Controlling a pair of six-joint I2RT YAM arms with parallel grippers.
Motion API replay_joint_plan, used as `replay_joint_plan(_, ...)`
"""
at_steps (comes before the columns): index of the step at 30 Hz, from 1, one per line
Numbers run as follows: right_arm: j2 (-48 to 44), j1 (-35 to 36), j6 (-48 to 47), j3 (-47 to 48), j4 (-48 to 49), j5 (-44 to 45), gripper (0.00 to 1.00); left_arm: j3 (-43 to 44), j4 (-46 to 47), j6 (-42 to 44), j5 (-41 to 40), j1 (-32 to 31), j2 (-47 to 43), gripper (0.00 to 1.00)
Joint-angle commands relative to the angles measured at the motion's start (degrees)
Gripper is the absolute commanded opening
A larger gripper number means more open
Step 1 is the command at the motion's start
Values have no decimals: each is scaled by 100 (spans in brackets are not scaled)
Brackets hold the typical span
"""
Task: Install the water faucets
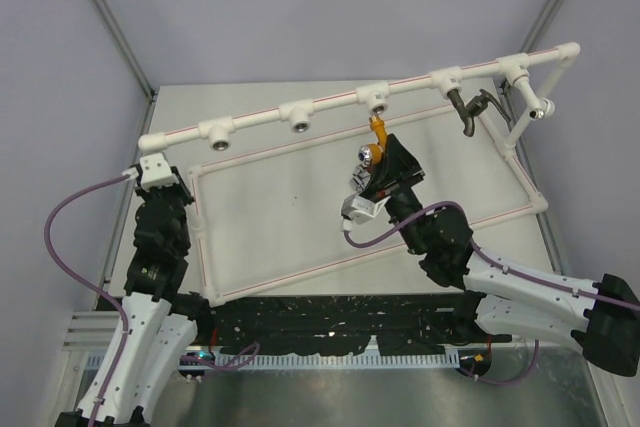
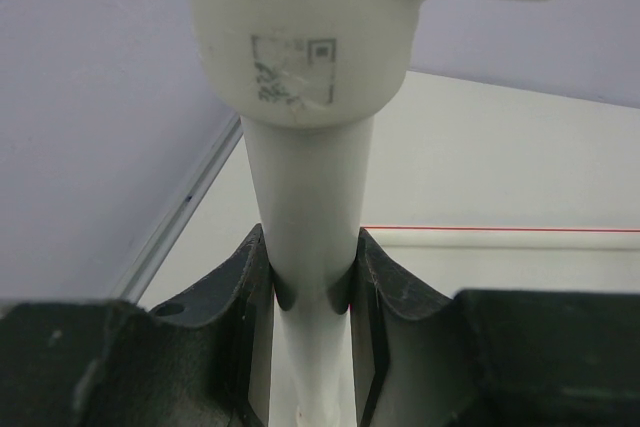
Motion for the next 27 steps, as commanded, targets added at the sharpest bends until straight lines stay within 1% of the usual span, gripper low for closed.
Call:
replay_joint_plan(1,-65,7,-380,333,442,42,5,112,-175,126,263,-89,100,0)
replay_joint_plan(8,-135,15,-538,509,46,411,5,112,-193,126,236,-97,118,0)
replay_joint_plan(12,-126,15,-520,597,-174,481,5,112,-193,126,263,-97,83,0)
replay_joint_plan(27,401,7,-511,711,-271,596,5,121,-193,126,342,-106,48,0)
